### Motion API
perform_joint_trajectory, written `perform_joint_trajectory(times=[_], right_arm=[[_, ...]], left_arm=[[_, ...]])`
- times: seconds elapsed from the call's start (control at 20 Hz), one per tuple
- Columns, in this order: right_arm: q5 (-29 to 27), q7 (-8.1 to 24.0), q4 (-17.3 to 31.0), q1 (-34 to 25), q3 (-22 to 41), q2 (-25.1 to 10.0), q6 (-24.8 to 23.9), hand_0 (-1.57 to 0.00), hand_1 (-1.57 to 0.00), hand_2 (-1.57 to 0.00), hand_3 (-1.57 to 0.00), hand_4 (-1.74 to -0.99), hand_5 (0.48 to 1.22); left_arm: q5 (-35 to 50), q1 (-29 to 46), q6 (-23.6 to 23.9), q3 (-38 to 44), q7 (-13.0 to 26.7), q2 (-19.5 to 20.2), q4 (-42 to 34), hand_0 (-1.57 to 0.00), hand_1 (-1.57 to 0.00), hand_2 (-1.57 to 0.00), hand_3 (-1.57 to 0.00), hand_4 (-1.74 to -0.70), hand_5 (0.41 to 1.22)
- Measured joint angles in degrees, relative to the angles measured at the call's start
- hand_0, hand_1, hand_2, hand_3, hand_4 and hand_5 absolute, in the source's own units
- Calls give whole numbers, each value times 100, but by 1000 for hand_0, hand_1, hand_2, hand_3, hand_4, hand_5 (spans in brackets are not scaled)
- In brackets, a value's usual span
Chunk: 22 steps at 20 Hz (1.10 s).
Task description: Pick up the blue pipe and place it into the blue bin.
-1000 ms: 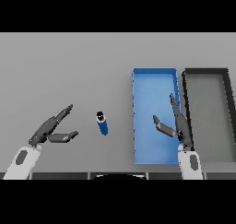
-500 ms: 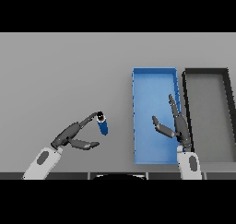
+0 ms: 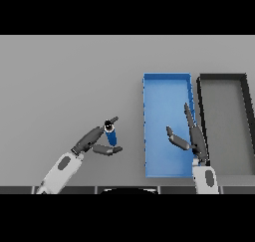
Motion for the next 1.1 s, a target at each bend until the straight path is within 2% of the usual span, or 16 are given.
perform_joint_trajectory(times=[0.15,0.2,0.3,0.35,0.4,0.45,0.5,0.55,0.65,0.75,0.85,1.0,1.1], right_arm=[[23,70,2,-49,-39,-82,-1,1,1,1,1,-1205,649],[56,-37,22,-26,-26,-98,4,1,1,1,1,-1207,650],[34,-62,22,19,-40,-98,12,1,1,1,1,-1213,655],[-4,-118,-17,66,-47,-121,51,1,1,1,1,-1217,655],[-32,-122,-31,61,-40,-93,60,1,1,1,1,-1220,656],[-42,-146,-40,89,-58,-97,48,1,1,1,1,-1220,656],[-43,-32,-24,5,-77,-103,27,1,1,1,1,-1219,657],[-33,-62,-6,13,-82,-100,13,1,1,1,1,-1224,658],[-98,-68,-61,43,-67,-80,64,1,1,1,1,-1233,660],[-89,18,-27,-5,-52,-75,77,1,1,1,1,-1224,651],[-63,52,35,-75,-6,-12,69,1,1,1,1,-1221,638],[-133,85,-20,-60,-70,-79,101,1,1,1,1,-1219,628],[-207,114,39,-125,-100,-61,128,1,1,1,1,-1229,633]], left_arm=[[95,-119,-103,-5,-61,-217,261,1,1,1,1,-1090,441],[120,-141,-118,18,-201,-249,320,1,1,1,1,-1107,463],[177,-203,-49,27,-290,-503,420,1,-41,-151,-121,-1186,550],[290,-135,-104,72,-402,-532,457,-10,-156,-308,-276,-1243,613],[416,-159,-138,118,-381,-618,473,-125,-319,-485,-535,-1281,735],[506,-107,-149,136,-449,-714,496,-359,-547,-689,-742,-1369,832],[576,-125,-141,193,-471,-758,557,-602,-752,-865,-908,-1439,910],[565,-83,-135,181,-527,-758,545,-796,-915,-1006,-1030,-1497,972],[601,13,-147,107,-439,-750,379,-1075,-1151,-1210,-1194,-1580,1062],[420,9,9,-20,-622,-816,413,-1253,-1302,-1340,-1330,-1530,1119],[288,33,93,-83,-619,-833,278,-1368,-1399,-1423,-1417,-1501,1156],[283,-80,151,5,-640,-948,111,-1467,-1483,-1495,-1492,-1478,1188],[260,-67,164,12,-796,-982,-77,-1504,-1515,-1522,-1520,-1471,1200]])
